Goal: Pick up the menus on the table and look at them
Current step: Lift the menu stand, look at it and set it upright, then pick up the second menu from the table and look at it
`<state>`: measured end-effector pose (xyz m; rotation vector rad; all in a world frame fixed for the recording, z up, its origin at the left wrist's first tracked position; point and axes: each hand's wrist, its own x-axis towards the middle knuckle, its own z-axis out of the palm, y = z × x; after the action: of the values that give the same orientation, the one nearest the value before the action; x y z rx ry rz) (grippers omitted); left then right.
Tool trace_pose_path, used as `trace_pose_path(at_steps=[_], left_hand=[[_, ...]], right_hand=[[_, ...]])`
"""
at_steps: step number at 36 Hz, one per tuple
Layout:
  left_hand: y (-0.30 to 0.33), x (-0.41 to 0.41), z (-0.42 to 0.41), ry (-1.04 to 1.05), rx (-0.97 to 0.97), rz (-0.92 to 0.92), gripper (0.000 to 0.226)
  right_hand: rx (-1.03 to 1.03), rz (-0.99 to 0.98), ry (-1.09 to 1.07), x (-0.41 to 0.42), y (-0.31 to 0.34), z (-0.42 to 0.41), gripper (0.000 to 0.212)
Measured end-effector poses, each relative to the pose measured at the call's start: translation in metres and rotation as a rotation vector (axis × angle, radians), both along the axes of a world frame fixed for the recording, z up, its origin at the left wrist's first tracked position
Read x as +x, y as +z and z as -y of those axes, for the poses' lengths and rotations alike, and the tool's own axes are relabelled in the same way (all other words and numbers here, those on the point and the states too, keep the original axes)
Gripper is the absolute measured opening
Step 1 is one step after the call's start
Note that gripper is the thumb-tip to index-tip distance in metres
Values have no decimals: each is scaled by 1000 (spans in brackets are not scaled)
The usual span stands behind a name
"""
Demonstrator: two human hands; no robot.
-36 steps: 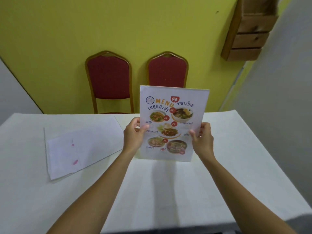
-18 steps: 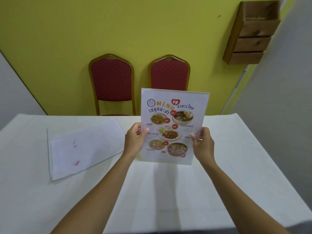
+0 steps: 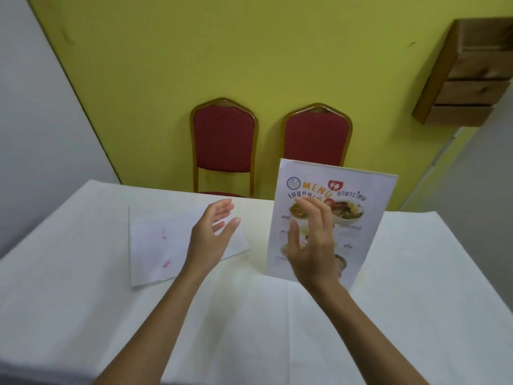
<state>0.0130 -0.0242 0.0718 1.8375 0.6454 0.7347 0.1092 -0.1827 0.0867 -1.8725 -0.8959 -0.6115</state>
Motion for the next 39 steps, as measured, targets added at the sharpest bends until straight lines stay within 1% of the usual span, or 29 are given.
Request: trace_pose_path(at_steps=[5,11,14,18,23,26,29,33,36,38,39], left_hand=[[-3,-32,-35,33,100,-96,46],[-18,-67,-79,-4,201,-331,52],[-27,-78,-104,-64,232,-514,62],[-50,-82,-125,-224,329,-727,72],[-86,-73,-127,-422,456,-885,81],[-102,-65,-125,-473,508,-949,84],[-112,-59,-124,-459,555,-964,84],[-121,-57,-124,-432,601,-961,80],[-123,-58,-124,-433,633,-986,76],[-127,-59,-125,-427,690,-954,73],[-131,-58,-125,-436,706,-971,71]], right_hand=[[-180,-102,164,-26,-13,-44,38],[-389,-296,268,-48,-46,-99,45],[-499,-410,257,-53,-66,-124,49],[-646,-530,204,-52,-94,-147,54],[-804,-718,59,-37,-125,-161,59],[-870,-734,-29,-26,-135,-162,62],[-892,-729,-104,-19,-136,-162,62],[-820,-768,-153,-16,-128,-166,56],[-762,-825,-192,-11,-122,-170,56],[-726,-886,-221,-6,-119,-172,57],[-704,-924,-231,-4,-118,-174,58]])
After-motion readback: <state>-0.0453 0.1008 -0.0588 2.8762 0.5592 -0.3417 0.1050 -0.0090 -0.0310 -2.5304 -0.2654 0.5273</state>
